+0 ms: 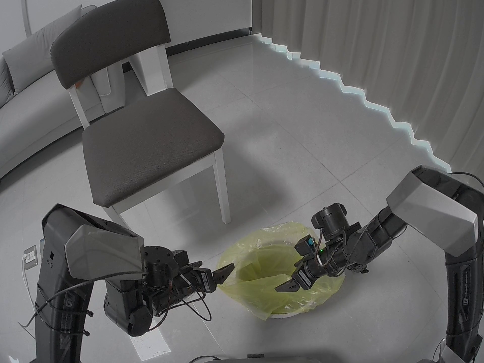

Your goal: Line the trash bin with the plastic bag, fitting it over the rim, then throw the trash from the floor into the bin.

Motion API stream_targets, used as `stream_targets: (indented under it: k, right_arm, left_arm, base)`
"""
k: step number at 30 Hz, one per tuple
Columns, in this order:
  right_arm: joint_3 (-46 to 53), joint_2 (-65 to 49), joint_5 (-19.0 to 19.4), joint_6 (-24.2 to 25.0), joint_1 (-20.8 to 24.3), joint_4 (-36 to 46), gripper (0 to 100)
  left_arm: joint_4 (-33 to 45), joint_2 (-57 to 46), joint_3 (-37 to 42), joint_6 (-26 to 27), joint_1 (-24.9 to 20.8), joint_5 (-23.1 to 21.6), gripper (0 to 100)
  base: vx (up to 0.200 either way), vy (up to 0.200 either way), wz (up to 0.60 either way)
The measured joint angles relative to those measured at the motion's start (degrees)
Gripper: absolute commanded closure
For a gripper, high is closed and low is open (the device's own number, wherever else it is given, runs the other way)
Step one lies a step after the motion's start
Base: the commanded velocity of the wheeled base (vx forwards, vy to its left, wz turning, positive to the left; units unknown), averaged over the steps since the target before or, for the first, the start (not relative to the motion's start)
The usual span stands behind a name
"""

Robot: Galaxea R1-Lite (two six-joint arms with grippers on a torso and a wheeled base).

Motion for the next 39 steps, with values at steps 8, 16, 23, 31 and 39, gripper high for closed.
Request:
stream_targets:
  k: [8,16,23,31,39]
  right_arm:
    - [-3.3,3.4,0.0,-2.8,-0.4,3.4,100]
    - [0.5,2.5,0.0,-4.7,-0.3,3.7,100]
    - [7.8,-2.3,0.0,-4.9,1.6,3.4,100]
    - [13.3,-7.1,-0.1,-4.7,5.8,3.2,100]
    - [16.2,-7.7,-0.5,-4.7,7.5,2.1,100]
  left_arm:
    - [0.0,-0.1,0.0,0.5,-0.2,0.1,0]
    - [0.0,0.0,0.1,0.5,-0.3,0.1,0]
    - [0.0,-0.1,0.2,0.4,-0.3,0.4,0]
    - [0.0,-0.2,0.3,0.4,-0.9,1.2,0]
    - [0.0,-0.3,0.3,0.4,-1.4,1.3,0]
  base:
    - [0.000,0.000,0.00]
    - [0.000,0.000,0.00]
    - [0.000,0.000,0.00]
    - [0.000,0.000,0.00]
    - [0.000,0.000,0.00]
